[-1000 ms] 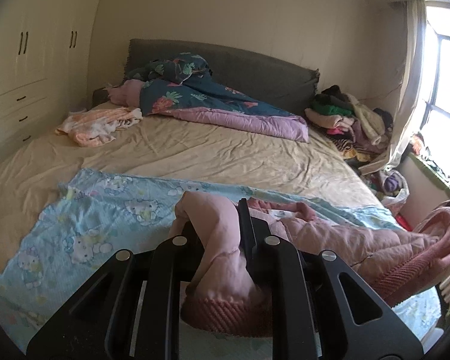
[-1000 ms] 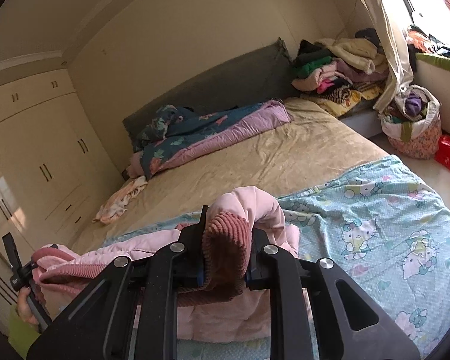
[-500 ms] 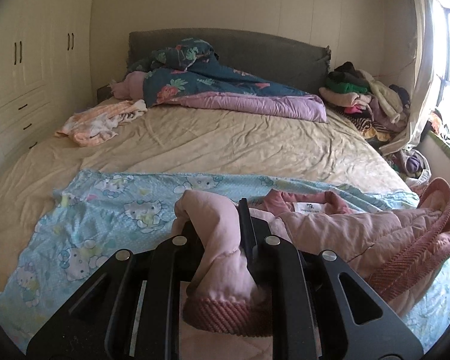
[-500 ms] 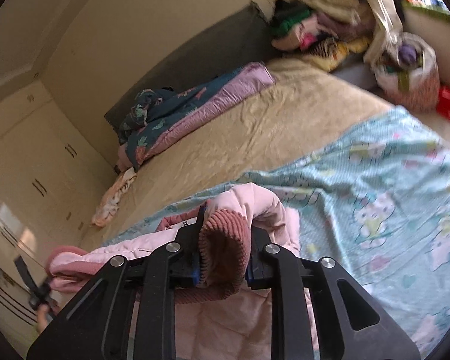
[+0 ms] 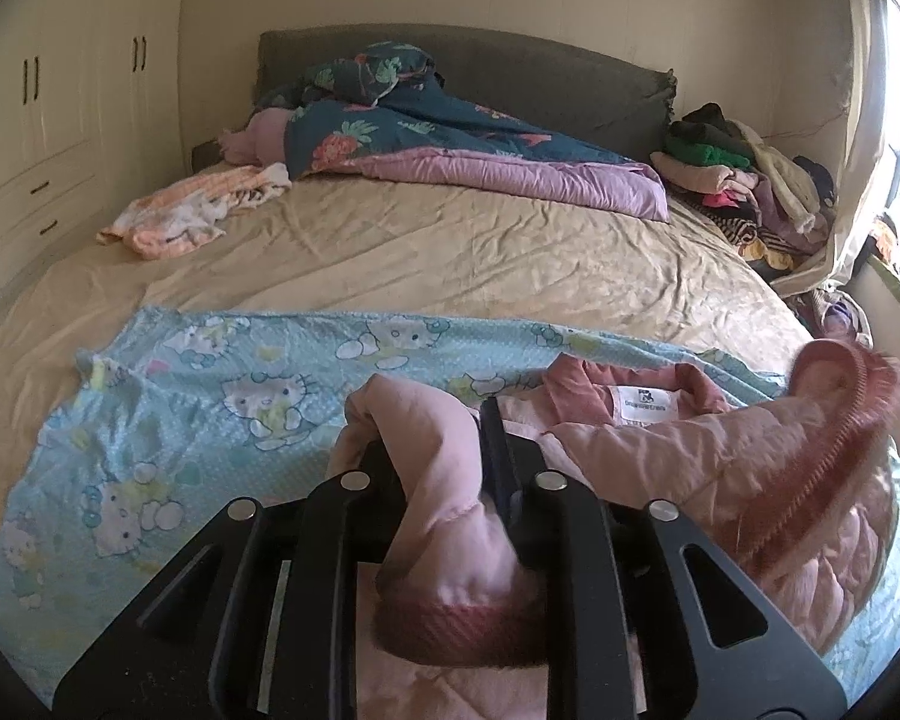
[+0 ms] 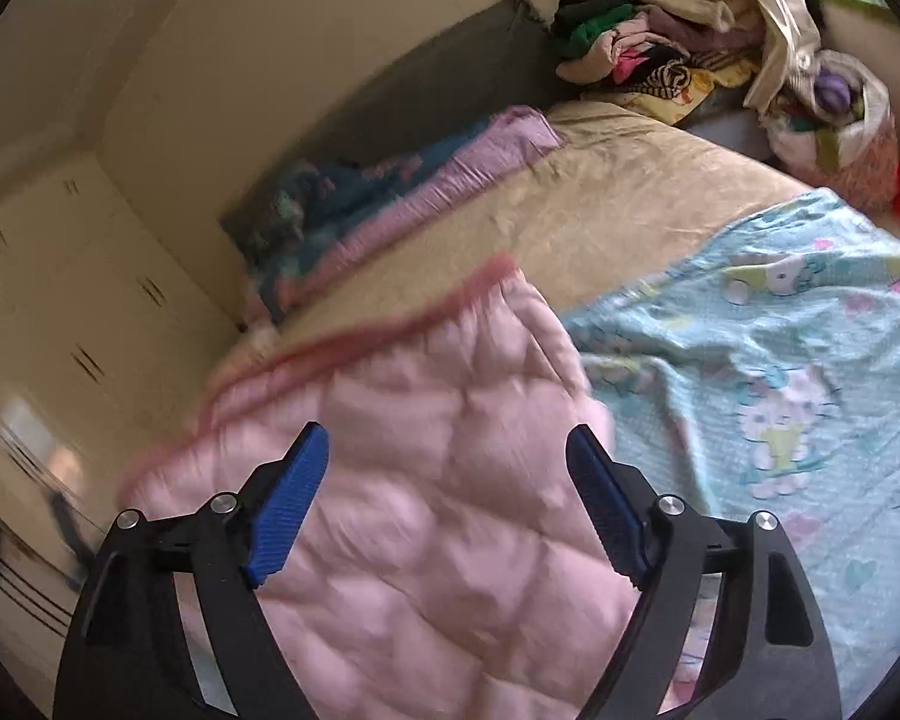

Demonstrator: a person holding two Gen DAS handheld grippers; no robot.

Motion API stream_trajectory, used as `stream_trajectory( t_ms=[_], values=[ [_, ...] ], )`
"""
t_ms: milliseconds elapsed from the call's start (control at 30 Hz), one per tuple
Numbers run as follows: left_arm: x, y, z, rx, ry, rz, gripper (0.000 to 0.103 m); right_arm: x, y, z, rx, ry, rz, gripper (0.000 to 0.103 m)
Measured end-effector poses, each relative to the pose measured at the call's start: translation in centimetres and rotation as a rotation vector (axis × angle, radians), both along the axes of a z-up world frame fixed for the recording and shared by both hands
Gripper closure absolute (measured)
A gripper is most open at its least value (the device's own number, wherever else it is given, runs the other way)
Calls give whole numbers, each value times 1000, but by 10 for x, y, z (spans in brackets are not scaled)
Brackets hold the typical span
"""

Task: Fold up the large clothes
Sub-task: 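Lay the jacket down and open both tools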

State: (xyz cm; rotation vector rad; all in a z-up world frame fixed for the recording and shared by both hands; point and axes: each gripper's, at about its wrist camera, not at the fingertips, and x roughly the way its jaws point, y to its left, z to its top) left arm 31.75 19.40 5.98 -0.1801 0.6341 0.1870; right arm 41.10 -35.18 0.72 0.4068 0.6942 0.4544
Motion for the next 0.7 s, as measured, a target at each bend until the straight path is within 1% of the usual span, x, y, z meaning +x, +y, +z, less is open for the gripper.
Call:
stream_trajectory(
  t_ms=[100, 133, 167, 200, 233, 267, 300, 333, 400, 433, 467, 533, 600, 633, 700],
  values=[
    [5, -1, -7, -28, 3, -3, 82, -1, 16, -24, -148, 19, -9, 22],
    [6, -2, -8, -32, 3, -6, 75, -3, 20, -30, -206, 11, -29, 22],
    [7, -3, -9, -39, 2, -15, 65, -6, 25, -37, -270, -8, -43, 22],
    [6, -3, -9, -51, -4, -28, 59, -7, 30, -43, -301, -18, -39, 22],
    [5, -4, -8, -62, -10, -35, 48, -7, 33, -48, -320, -20, -34, 22],
    [3, -4, -7, -79, -19, -45, 43, -7, 34, -53, -333, -18, -30, 21],
    [0, -4, -5, -82, -29, -48, 27, -6, 38, -58, -344, -10, -17, 21],
    [-6, -5, -2, -46, -45, -26, 13, -6, 39, -62, -345, -7, -8, 21],
    [-19, -5, 1, 20, -80, -4, 13, -6, 40, -66, -357, -12, -1, 19],
    [-23, -3, 0, 29, -82, 4, 13, -7, 40, -67, -359, -17, 3, 17],
    [-26, 0, -5, 36, -74, 13, 13, -7, 39, -69, -363, -23, 2, 16],
    [-31, 9, -24, 44, -25, 27, 13, -8, 38, -72, -369, -22, -1, 15],
    [-35, 19, -50, 40, 43, 37, 13, -10, 36, -73, -382, -23, 0, 14],
    [-37, 23, -60, 24, 67, 41, 13, -10, 36, -74, -391, -27, 7, 13],
    [-40, 30, -78, -39, 98, 30, 13, -9, 41, -78, -434, -26, 24, 12]
  ],
)
